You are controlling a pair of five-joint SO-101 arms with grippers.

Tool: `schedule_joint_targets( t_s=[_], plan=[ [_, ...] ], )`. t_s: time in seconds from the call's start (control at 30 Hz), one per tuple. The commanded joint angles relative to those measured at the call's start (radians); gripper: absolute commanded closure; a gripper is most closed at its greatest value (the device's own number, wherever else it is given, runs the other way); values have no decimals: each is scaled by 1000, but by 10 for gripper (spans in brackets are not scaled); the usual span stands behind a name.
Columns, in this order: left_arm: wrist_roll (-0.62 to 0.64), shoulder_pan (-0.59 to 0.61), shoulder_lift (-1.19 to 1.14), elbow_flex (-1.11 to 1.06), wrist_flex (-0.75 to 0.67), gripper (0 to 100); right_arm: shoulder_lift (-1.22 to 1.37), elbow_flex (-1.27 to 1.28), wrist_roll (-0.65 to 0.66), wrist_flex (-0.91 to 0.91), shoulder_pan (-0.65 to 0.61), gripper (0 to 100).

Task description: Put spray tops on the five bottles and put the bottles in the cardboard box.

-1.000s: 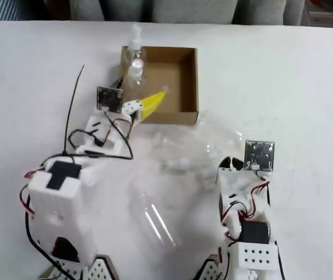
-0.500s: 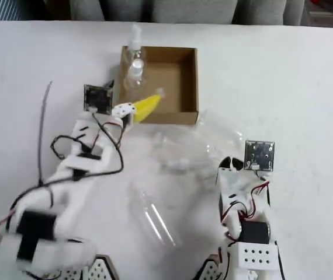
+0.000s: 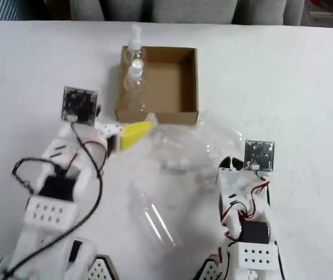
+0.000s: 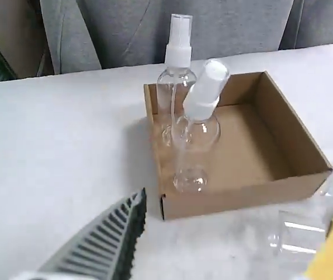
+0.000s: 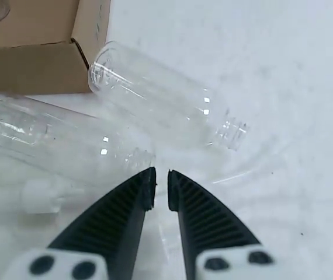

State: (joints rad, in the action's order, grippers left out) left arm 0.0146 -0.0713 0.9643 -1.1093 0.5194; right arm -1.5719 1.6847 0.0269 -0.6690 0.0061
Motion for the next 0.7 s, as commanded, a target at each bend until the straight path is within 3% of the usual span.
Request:
schedule_joint_targets(
  t_s=[0.0, 0.17, 0.43, 0.6, 0.67],
  plan=[
    [-3, 7, 223, 15, 193, 559, -10, 11, 9, -7, 10, 982],
    [57, -21, 349, 15, 404, 598, -10, 11, 9, -7, 12, 982],
    [216, -21, 390, 11, 595, 979, -10, 11, 9, -7, 12, 982],
    [270, -12, 389, -20, 612, 936, -10, 11, 11, -7, 33, 983],
    [292, 7, 389, -60, 582, 936, -10, 11, 80, -10, 39, 983]
  ],
)
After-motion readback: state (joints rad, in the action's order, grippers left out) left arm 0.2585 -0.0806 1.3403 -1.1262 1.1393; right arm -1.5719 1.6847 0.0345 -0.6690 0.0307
